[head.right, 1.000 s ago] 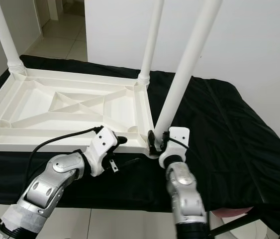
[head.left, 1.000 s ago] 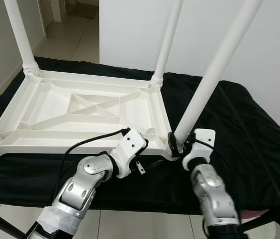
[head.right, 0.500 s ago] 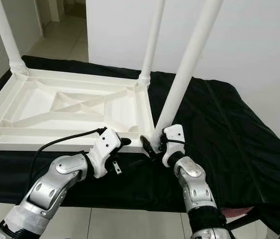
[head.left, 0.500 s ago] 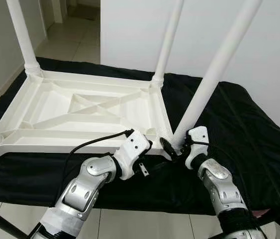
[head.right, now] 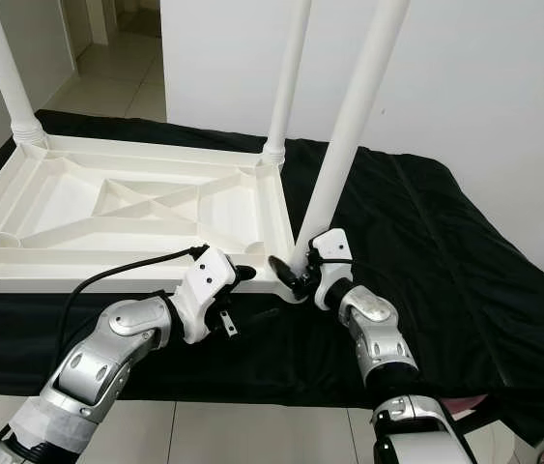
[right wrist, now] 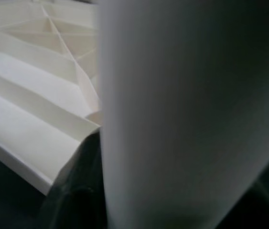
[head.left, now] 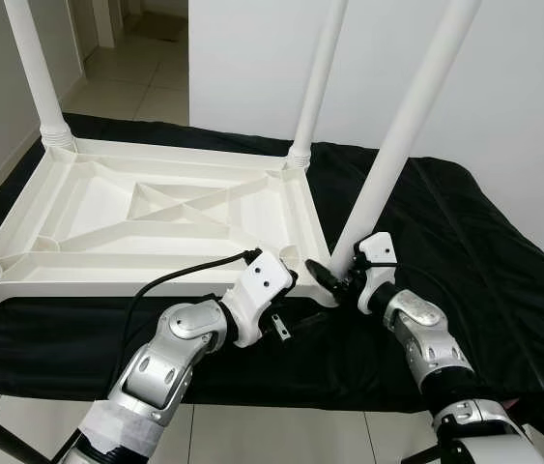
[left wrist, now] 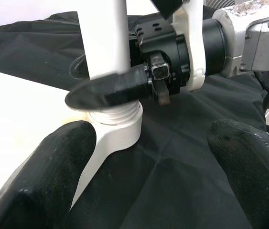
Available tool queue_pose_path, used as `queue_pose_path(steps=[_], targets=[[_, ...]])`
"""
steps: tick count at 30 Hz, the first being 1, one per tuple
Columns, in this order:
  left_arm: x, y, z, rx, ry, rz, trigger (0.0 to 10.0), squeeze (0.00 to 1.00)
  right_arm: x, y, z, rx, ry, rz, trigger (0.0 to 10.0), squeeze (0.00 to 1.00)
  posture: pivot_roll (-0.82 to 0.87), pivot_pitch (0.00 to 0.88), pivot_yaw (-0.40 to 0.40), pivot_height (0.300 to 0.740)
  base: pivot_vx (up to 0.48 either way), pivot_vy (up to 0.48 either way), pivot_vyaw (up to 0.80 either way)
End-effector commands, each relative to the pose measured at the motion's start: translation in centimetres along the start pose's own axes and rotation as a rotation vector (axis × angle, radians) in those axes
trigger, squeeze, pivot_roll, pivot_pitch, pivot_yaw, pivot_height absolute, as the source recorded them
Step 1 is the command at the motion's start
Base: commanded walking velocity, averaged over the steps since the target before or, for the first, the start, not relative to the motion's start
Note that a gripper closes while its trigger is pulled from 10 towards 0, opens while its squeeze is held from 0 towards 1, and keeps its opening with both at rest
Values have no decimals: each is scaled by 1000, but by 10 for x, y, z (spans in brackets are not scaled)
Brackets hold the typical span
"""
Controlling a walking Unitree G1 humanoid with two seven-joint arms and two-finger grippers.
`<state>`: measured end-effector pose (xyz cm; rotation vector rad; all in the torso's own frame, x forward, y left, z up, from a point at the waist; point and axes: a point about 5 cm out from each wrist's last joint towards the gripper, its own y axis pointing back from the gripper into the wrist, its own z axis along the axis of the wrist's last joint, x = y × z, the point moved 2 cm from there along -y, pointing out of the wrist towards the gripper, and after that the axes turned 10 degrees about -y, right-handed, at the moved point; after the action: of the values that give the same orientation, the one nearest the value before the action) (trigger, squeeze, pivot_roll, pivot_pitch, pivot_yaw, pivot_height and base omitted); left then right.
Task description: Building children table
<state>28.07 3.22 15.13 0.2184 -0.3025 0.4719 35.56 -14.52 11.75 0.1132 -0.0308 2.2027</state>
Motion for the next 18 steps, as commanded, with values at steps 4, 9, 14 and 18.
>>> queue_pose_path(steps=[4, 9, 14, 18], targets=[[3, -2, 4, 0, -19, 34, 10000, 0, 3, 2, -17, 70, -34, 29, 0, 0, 20, 0, -114, 740, 0, 0, 0], [3, -3, 4, -1, -19, 32, 10000, 0, 3, 5, -23, 81, -62, 29, 0, 0, 14, 0, -111, 740, 0, 0, 0], [3, -4, 4, -4, -18, 26, 10000, 0, 1, 7, -27, 84, -67, -6, 0, 0, 4, 0, -106, 740, 0, 0, 0], [2, -5, 4, -6, -18, 21, 10000, 0, -2, 8, -30, 82, -61, -104, 10000, 0, -3, 0, -108, 740, 0, 0, 0]])
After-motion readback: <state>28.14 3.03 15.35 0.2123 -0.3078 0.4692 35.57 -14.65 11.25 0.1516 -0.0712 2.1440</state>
